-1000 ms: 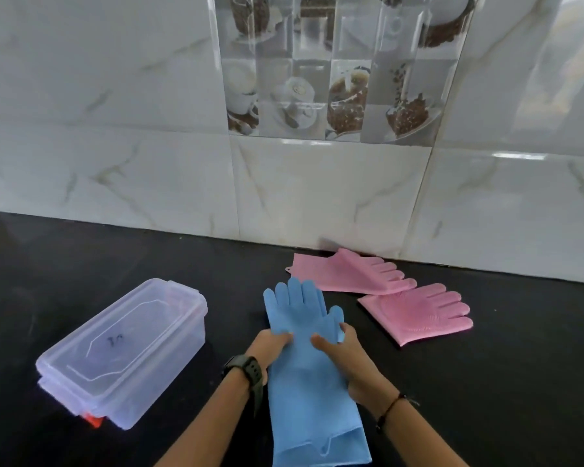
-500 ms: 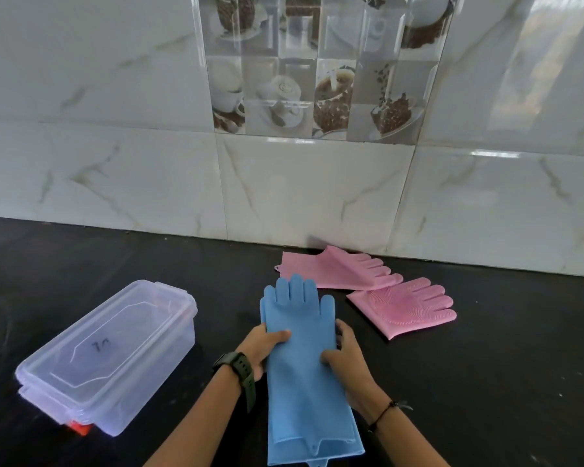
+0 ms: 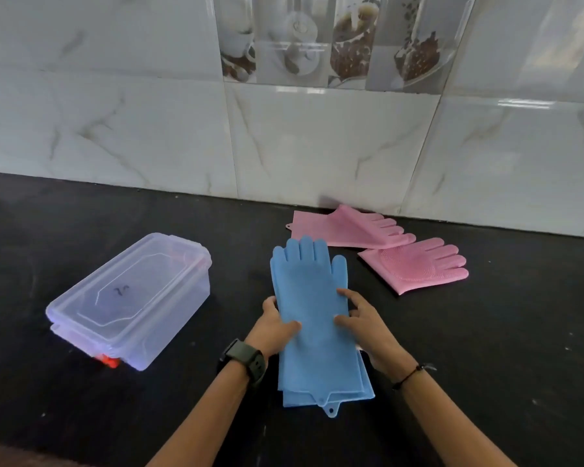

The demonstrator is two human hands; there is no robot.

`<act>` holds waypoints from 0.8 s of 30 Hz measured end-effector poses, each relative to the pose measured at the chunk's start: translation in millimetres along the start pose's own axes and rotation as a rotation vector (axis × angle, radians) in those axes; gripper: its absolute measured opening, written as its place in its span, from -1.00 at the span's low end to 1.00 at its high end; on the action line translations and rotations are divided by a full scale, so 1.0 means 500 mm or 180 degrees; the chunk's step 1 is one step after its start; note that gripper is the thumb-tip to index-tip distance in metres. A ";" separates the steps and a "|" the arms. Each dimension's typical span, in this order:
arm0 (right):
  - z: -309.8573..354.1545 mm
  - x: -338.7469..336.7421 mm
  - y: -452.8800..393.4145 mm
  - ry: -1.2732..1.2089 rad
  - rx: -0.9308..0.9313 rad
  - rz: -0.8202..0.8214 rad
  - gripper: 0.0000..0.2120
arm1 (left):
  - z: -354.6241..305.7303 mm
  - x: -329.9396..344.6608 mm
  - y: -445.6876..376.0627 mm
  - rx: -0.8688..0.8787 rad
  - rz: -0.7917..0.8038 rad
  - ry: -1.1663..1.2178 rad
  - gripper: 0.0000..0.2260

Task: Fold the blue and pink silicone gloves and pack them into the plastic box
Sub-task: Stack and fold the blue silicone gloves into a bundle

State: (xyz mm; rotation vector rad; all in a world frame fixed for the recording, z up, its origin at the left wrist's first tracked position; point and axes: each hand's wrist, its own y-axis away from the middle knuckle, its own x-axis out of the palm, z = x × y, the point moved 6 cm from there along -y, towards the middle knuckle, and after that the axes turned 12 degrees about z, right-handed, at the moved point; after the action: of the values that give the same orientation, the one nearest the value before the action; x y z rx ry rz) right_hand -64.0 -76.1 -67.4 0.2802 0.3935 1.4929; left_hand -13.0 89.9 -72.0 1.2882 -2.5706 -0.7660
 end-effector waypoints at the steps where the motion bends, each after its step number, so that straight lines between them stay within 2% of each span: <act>1: -0.005 -0.001 0.009 0.0184 0.0034 0.0020 -0.46 | 0.002 -0.001 0.012 -0.0080 -0.0047 -0.0352 -0.37; 3: -0.013 -0.002 0.028 0.0522 0.0051 0.0036 -0.44 | 0.006 -0.001 0.037 -0.0149 -0.0183 -0.0940 -0.42; 5: -0.017 -0.001 0.043 0.0763 0.0065 0.0017 -0.41 | 0.008 0.005 0.058 -0.0101 -0.0292 -0.1217 -0.47; 8: -0.020 -0.008 0.052 0.0715 0.0078 -0.0135 -0.46 | 0.013 0.022 0.079 0.0011 -0.0214 -0.1021 -0.52; 12: -0.029 -0.021 0.057 -0.0157 0.0069 -0.0225 -0.60 | 0.022 0.031 0.089 0.0021 -0.0097 -0.0698 -0.54; 15: -0.024 -0.023 0.058 -0.0036 0.0091 -0.0074 -0.62 | 0.022 0.027 0.092 0.0067 -0.0135 -0.0739 -0.66; 18: -0.019 -0.018 0.060 0.0463 0.0213 0.0104 -0.58 | 0.018 0.028 0.091 0.0084 -0.0076 -0.1012 -0.71; 24: -0.015 0.001 0.070 0.2541 0.0081 -0.0032 -0.48 | 0.002 0.050 0.088 0.0278 0.0007 -0.2345 -0.74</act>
State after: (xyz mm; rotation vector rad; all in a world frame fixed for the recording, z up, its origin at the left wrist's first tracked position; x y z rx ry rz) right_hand -98.9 -73.8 -59.4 -0.3198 1.0430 1.5459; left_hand -59.3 92.5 -52.1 1.1774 -3.1796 -1.3477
